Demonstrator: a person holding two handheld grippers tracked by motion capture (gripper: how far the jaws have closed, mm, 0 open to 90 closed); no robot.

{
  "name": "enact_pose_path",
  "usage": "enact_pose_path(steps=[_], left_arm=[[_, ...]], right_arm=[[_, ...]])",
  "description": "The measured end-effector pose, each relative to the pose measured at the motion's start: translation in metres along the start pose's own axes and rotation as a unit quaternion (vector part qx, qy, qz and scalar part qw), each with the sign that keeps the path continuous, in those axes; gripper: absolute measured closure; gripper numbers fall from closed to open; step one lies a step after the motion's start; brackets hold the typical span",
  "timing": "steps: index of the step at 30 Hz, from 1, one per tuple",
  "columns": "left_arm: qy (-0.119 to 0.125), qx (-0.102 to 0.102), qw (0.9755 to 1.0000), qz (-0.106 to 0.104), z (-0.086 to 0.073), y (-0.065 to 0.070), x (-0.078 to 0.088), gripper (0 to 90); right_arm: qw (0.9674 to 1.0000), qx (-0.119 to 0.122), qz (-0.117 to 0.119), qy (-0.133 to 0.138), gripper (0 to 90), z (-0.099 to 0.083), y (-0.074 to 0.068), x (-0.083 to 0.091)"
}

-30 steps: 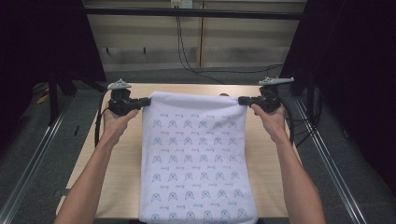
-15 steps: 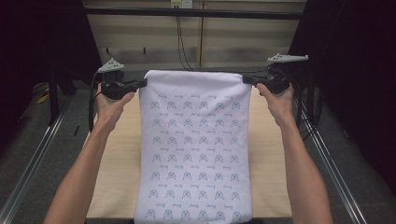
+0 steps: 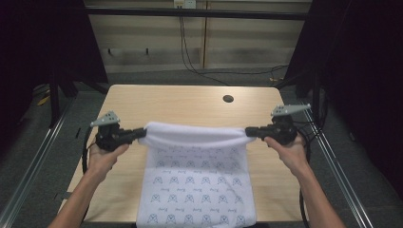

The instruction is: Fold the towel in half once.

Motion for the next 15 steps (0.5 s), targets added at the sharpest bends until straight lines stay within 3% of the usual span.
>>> enact_pose_path(steps=[1,3,5,7,9,12,13,15], left_arm=[[-0.008,-0.014,0.9999,-0.002,-0.008,0.007,0.003,87.0],[0.0,-0.003,0.9998,-0.018,-0.017,0.015,0.012,87.1],[-0.001,-0.013,0.9995,-0.029,-0.025,0.027,0.024,87.2],[-0.013,-0.005,0.9987,-0.048,-0.037,0.037,0.031,87.1],[-0.038,-0.006,0.9979,-0.052,-0.051,0.045,0.034,87.2],[-0.073,-0.012,0.9946,-0.072,-0.079,0.05,0.029,87.1],[-0.098,-0.008,0.9921,-0.078,-0.088,0.051,0.024,87.1],[-0.134,-0.027,0.9881,-0.072,-0.099,0.054,0.018,87.1]], right_arm=[[0.9999,-0.007,0.013,0.0,87.0,-0.008,-0.004,0.0],[0.9997,-0.01,0.024,0.002,87.1,-0.024,-0.013,0.003],[0.9995,-0.01,0.03,-0.004,87.2,-0.039,-0.022,0.005],[0.9992,-0.016,0.036,-0.004,87.2,-0.053,-0.032,0.009],[0.9987,-0.022,0.045,-0.012,87.2,-0.07,-0.044,0.01],[0.9968,-0.035,0.06,-0.04,87.1,-0.095,-0.057,0.002],[0.995,-0.048,0.068,-0.056,87.1,-0.107,-0.061,-0.005],[0.9924,-0.055,0.067,-0.087,87.1,-0.121,-0.065,-0.015]])
Point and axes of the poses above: each handheld gripper's, and its own axes: x roughly backward along the jaws, z roughly out of its top, y roughly to its right, the point moved 1 cm from there along -x, roughly forward along the jaws, and after that the axes turned 9 degrees about z, right-handed, at the moved point
